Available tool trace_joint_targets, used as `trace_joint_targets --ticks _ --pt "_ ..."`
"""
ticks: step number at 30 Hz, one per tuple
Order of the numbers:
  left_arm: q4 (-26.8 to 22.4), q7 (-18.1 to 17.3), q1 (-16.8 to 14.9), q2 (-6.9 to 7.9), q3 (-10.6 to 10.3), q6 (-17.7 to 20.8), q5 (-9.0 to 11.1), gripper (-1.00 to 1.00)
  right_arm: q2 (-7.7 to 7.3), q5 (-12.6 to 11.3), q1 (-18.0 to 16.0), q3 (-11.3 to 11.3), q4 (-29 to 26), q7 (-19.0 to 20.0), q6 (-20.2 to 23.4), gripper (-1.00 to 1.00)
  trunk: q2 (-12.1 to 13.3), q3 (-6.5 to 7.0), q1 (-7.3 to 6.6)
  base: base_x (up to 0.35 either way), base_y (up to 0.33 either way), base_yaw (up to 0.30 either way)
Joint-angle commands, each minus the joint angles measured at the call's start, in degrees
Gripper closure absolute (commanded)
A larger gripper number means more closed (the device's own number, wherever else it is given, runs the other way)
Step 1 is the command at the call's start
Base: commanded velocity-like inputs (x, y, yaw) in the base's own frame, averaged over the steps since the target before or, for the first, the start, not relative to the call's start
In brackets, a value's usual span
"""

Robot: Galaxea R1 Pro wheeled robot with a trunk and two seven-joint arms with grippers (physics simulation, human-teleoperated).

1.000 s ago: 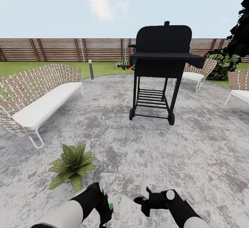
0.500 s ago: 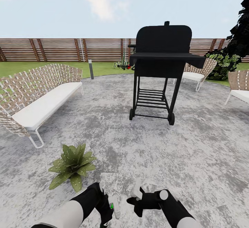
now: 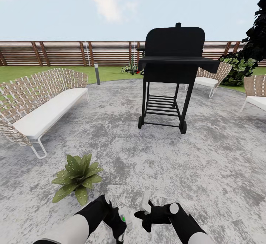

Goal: Pick up the pesticide atomizer in the garden and spray insectifuge to fully cover both potted plants in the garden.

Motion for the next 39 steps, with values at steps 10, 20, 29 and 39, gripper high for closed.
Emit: trace_joint_targets --ticks 10,20,29,39 --pt "0.5 -0.4 0.0 0.00 -0.2 0.0 2.2 1.00 0.09 0.5 0.0 -0.4 -0.1 0.3 -0.3 1.00 0.0 -0.06 -0.01 0.000 0.000 0.000" --pt "0.6 -0.3 0.0 0.00 -0.1 -4.1 4.5 1.00 0.42 0.5 0.0 -0.4 -0.1 0.4 -0.3 1.00 0.0 -0.06 -0.01 0.000 0.000 0.000" --pt "1.0 -0.4 0.1 0.00 -0.1 -4.3 5.9 1.00 0.52 0.4 0.0 -0.3 -0.1 0.4 -0.3 1.00 0.0 -0.06 -0.01 0.000 0.000 0.000" --pt "1.0 -0.5 0.0 0.00 -0.1 -4.5 6.0 1.00 0.45 0.5 0.0 -0.4 -0.1 0.4 -0.3 1.00 0.0 -0.06 -0.01 0.000 0.000 0.000"
